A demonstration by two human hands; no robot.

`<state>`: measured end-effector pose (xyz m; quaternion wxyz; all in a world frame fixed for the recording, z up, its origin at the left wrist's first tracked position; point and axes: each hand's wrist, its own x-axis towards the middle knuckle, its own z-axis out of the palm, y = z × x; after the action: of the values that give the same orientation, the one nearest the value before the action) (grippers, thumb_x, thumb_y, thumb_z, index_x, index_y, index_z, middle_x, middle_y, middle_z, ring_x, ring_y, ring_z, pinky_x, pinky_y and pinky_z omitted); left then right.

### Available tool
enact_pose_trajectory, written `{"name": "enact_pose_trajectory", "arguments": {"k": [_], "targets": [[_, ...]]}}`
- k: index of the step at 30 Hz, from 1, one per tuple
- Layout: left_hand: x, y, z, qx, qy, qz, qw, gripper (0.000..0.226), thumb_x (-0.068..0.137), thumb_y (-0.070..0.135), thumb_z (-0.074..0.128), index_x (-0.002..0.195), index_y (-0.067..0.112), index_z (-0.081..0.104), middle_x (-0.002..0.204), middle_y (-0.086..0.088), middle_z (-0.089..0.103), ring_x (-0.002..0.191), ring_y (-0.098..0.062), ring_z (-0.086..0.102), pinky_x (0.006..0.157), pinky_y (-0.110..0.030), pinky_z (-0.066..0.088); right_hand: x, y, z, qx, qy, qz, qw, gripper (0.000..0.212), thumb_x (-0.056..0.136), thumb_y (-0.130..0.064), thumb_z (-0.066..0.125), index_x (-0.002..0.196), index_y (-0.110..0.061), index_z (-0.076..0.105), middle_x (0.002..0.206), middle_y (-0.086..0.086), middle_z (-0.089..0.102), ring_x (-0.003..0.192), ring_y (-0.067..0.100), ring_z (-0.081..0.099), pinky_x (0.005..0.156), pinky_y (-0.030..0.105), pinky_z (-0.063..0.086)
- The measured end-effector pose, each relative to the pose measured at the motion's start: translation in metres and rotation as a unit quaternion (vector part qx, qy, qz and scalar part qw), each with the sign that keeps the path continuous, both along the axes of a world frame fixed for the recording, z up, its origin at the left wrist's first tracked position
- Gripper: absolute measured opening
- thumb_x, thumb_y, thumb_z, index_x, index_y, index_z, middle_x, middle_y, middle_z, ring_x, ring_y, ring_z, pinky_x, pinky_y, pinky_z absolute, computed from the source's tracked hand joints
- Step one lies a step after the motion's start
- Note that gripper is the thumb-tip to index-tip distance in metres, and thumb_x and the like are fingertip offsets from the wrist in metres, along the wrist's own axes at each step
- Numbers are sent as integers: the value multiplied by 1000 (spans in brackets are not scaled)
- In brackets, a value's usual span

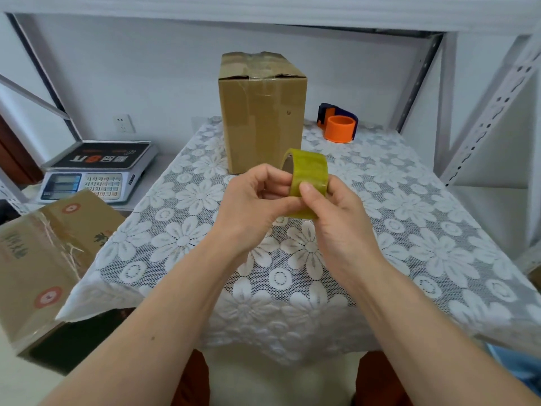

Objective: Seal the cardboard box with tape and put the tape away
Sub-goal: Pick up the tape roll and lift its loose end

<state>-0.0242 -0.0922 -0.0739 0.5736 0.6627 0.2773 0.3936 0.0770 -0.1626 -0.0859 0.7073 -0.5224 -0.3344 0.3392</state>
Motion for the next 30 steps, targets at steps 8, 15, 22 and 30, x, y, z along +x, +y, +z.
{"name": "enact_pose_trajectory", "arguments": {"k": [8, 15, 22, 30], "targets": [[-1, 0, -3, 14, 13, 2, 1000, 25, 63, -5, 80, 82, 2, 65, 88, -24, 70, 81, -34, 69, 83, -41, 58, 0, 5, 3, 12, 19, -12, 1000, 19, 80, -12, 72, 98, -10, 67, 93, 4, 74, 88, 14, 71, 74, 20, 55], [-5, 2, -1, -13, 7, -12, 1000, 26, 63, -8, 79, 82, 4, 65, 78, -12, 69, 70, -17, 68, 70, -24, 57, 6, 4, 1, 14, -5, 24, 1000, 18, 85, -3, 65, 102, -9, 67, 99, 12, 74, 95, 24, 71, 83, 31, 57], [0, 2, 0, -32, 7, -22, 999, 25, 64, -6, 79, 81, 7, 66, 76, -8, 70, 70, -16, 68, 71, -25, 57, 7, 3, 1, -5, -6, 24, 1000, 33, 78, -29, 72, 106, -11, 68, 99, 8, 75, 94, 21, 71, 82, 36, 57], [-1, 4, -1, -44, 2, -25, 999, 26, 64, -5, 79, 83, 6, 65, 84, -17, 66, 71, -20, 69, 75, -27, 57, 10, 5, -1, 22, -7, 43, 999, 24, 83, -3, 66, 105, -11, 64, 99, 12, 74, 93, 24, 72, 83, 35, 58]]}}
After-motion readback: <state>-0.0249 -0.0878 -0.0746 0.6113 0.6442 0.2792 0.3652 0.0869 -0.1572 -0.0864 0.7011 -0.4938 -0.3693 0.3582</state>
